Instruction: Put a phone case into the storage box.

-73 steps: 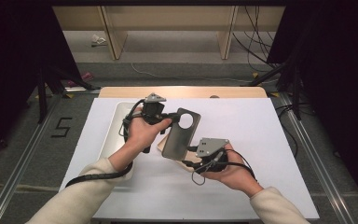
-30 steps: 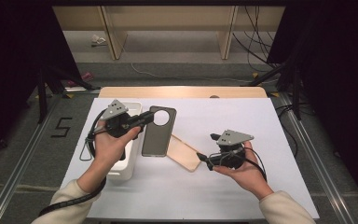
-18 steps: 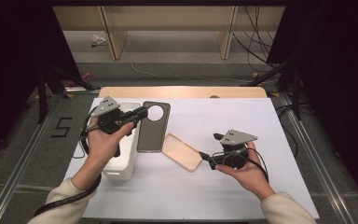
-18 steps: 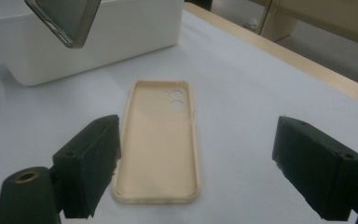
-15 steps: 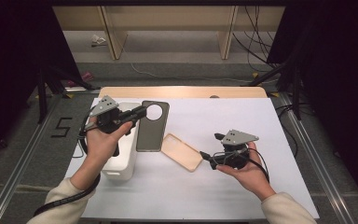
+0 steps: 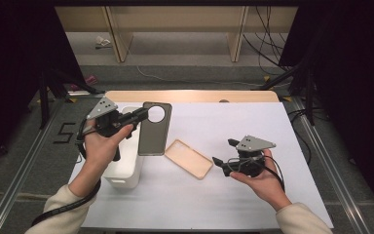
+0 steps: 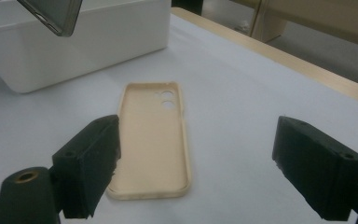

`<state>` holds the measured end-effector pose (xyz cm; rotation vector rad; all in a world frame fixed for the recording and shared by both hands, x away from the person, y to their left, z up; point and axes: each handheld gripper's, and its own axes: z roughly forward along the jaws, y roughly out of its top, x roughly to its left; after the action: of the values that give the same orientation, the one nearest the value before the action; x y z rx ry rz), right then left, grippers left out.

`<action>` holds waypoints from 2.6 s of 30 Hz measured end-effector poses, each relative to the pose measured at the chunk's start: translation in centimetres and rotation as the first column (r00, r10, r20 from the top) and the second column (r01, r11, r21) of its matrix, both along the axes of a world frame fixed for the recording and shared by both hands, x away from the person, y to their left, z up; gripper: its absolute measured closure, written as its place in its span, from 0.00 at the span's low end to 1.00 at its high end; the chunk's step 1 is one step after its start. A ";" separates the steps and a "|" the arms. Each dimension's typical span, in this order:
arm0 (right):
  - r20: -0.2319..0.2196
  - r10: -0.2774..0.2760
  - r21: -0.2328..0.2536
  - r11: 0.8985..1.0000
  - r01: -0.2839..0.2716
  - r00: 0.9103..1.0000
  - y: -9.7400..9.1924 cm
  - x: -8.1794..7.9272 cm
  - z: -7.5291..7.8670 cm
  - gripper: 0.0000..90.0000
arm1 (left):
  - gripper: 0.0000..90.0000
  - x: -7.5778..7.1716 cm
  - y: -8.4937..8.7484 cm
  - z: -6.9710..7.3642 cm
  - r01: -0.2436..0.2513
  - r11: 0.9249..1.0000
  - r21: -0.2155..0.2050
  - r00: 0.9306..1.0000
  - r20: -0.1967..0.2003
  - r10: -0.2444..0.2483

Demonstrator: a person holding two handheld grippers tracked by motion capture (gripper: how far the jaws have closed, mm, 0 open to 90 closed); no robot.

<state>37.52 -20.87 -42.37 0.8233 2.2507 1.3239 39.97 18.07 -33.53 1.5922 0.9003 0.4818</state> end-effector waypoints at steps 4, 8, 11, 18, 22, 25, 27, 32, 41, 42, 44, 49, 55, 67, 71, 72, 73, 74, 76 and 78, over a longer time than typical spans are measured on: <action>0.003 -0.002 0.008 1.000 0.002 1.000 -0.3 -0.1 0.1 0.18 | 0.91 0.1 0.4 0.2 -0.006 1.000 -0.004 1.000 0.005 0.006; 0.001 -0.006 0.012 1.000 0.006 1.000 -0.5 -0.2 0.1 0.18 | 0.91 0.2 0.9 0.4 -0.014 1.000 -0.011 1.000 0.009 0.014; -0.002 -0.009 0.016 1.000 0.009 1.000 -0.7 -0.3 0.1 0.18 | 0.91 0.2 1.3 0.6 -0.021 1.000 -0.015 1.000 0.010 0.021; -0.006 -0.010 0.026 1.000 0.010 1.000 -0.9 -0.4 0.2 0.18 | 0.91 0.3 2.2 0.9 -0.044 0.999 -0.014 0.999 0.021 0.044; -0.010 -0.014 0.034 0.999 0.015 1.000 -1.1 -0.5 0.2 0.18 | 0.91 0.5 2.6 0.9 -0.052 0.999 -0.014 0.998 0.020 0.053; -0.010 -0.016 0.039 0.999 0.017 1.000 -1.2 -0.6 0.2 0.18 | 0.91 0.5 2.8 0.9 -0.058 0.998 -0.014 0.998 0.022 0.058; -0.008 -0.021 0.041 0.999 0.021 1.000 -1.4 -0.6 0.2 0.18 | 0.91 0.5 2.9 1.0 -0.059 0.998 -0.015 0.998 0.021 0.059; -0.012 -0.027 0.047 0.999 0.027 1.000 -1.6 -0.7 0.3 0.18 | 0.91 0.6 3.1 1.0 -0.062 0.998 -0.011 0.998 0.024 0.062; -0.020 -0.036 0.068 0.997 0.037 0.999 -1.7 -0.7 0.2 0.18 | 0.91 0.9 3.8 0.9 -0.070 0.998 -0.001 0.997 0.030 0.070; -0.020 -0.036 0.067 0.997 0.038 0.999 -1.7 -0.7 0.2 0.18 | 0.91 0.9 3.8 0.9 -0.069 0.998 0.001 0.997 0.029 0.069; -0.019 -0.037 0.067 0.997 0.038 0.999 -1.7 -0.7 0.2 0.18 | 0.91 1.0 3.9 0.8 -0.069 0.998 0.001 0.997 0.027 0.069; -0.020 -0.038 0.067 0.997 0.039 0.999 -1.7 -0.7 0.2 0.18 | 0.91 1.2 4.1 0.6 -0.071 0.997 0.009 0.997 0.027 0.071; -0.023 -0.040 0.063 0.997 0.041 0.999 -1.8 -0.7 0.2 0.18 | 0.91 1.4 4.5 0.4 -0.082 0.997 0.012 0.996 0.030 0.081; -0.020 -0.045 0.055 0.997 0.046 0.999 -2.0 -0.7 0.1 0.18 | 0.91 1.6 5.1 0.2 -0.092 0.995 0.027 0.995 0.044 0.091; -0.020 -0.050 0.059 0.997 0.051 0.999 -2.2 -0.8 0.1 0.18 | 0.91 1.7 5.0 0.2 -0.088 0.996 0.031 0.995 0.049 0.086; -0.022 -0.050 0.059 0.997 0.051 0.999 -2.2 -0.8 0.1 0.18 | 0.91 1.7 5.1 0.2 -0.087 0.996 0.031 0.995 0.050 0.086; -0.022 -0.051 0.060 0.997 0.052 0.998 -2.3 -0.8 0.1 0.18 | 0.91 1.7 5.1 0.2 -0.087 0.996 0.030 0.995 0.051 0.086; -0.021 -0.052 0.061 0.997 0.053 0.998 -2.3 -0.8 0.1 0.18 | 0.91 1.8 5.1 0.3 -0.087 0.996 0.027 0.995 0.052 0.085; -0.022 -0.052 0.060 0.997 0.053 0.998 -2.3 -0.9 0.1 0.18 | 0.91 1.9 5.3 0.3 -0.087 0.996 0.024 0.995 0.055 0.085; -0.022 -0.054 0.059 0.997 0.056 0.998 -2.4 -0.9 0.1 0.18 | 0.91 2.0 5.5 0.4 -0.087 0.996 0.020 0.995 0.059 0.086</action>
<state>36.63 -23.28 -42.23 0.9166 2.1972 1.3686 41.96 23.54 -33.18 1.5564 0.9256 0.5982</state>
